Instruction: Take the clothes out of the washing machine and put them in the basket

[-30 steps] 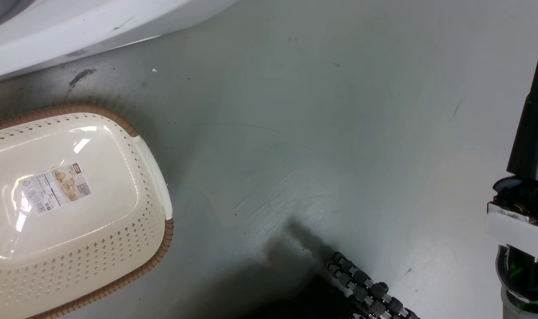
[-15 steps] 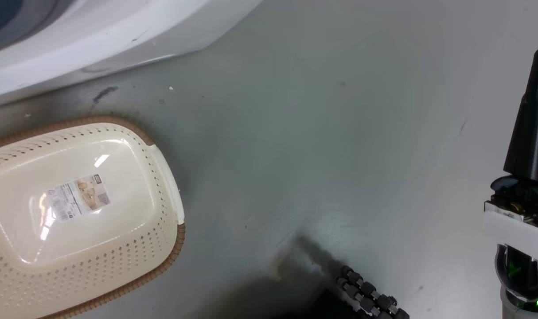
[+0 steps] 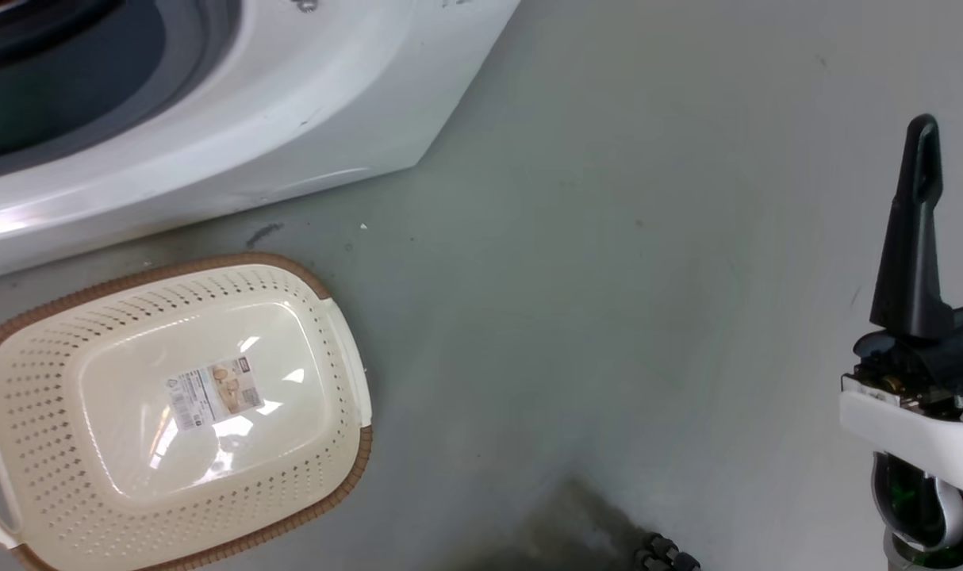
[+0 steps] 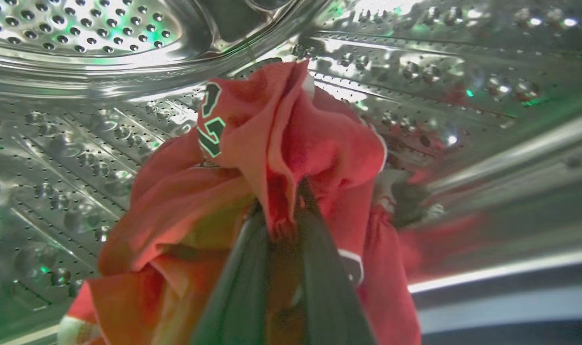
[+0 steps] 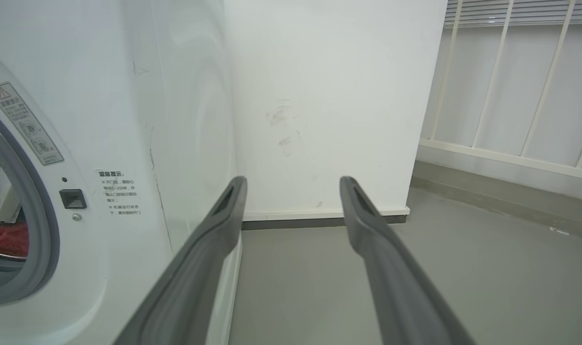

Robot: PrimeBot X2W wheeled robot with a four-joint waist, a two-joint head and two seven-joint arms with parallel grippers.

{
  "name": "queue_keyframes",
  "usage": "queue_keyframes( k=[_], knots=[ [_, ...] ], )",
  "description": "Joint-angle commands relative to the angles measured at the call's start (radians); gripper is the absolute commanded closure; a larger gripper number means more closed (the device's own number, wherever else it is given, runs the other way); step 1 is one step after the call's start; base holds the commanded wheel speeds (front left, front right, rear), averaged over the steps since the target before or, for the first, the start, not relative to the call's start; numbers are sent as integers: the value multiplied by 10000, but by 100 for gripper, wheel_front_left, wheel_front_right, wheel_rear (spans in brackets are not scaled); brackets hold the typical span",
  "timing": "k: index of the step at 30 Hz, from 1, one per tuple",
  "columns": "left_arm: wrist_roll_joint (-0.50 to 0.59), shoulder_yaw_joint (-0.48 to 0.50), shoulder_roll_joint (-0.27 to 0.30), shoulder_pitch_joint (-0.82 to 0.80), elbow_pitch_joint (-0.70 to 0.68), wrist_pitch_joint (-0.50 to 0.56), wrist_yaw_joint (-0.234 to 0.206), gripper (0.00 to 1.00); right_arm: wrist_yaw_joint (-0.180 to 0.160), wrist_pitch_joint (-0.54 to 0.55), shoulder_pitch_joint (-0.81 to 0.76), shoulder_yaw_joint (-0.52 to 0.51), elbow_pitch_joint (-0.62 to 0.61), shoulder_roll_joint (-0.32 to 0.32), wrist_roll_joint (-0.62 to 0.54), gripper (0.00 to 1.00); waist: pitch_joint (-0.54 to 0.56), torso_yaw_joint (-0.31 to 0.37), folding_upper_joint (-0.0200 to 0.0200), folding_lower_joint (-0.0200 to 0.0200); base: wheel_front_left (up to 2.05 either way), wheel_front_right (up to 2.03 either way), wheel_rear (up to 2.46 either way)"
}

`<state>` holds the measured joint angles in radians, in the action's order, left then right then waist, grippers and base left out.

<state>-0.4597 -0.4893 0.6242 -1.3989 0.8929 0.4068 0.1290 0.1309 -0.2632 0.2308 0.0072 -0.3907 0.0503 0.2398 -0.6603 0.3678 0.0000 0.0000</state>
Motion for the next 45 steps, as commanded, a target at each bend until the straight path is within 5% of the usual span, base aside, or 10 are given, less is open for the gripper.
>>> queue_keyframes(
  k=[1, 19, 32, 45],
  knots=[
    [-70, -62, -8, 236, 19, -223, 0, 100, -3, -25, -135, -1, 30, -1, -97, 0, 279, -154, 0, 0, 0, 0, 0],
    [-706, -181, -668, 3194, -66, -3950, -169, 100, -3, -24, -1036, 152, 374, 0, -876, 0, 2115, -952, 0, 0, 0, 0, 0],
    [-922, -91, -1171, 5585, -1177, -6070, -1019, 100, -3, -24, -1969, 286, 688, 0, -1415, 0, 3663, -1499, 0, 0, 0, 0, 0],
    [-1056, 66, -1400, 8466, -3400, -6661, -2158, 100, -3, -24, -2961, 292, 1071, 0, -1906, 0, 5069, -1915, 0, 0, 0, 0, 0]
  ],
)
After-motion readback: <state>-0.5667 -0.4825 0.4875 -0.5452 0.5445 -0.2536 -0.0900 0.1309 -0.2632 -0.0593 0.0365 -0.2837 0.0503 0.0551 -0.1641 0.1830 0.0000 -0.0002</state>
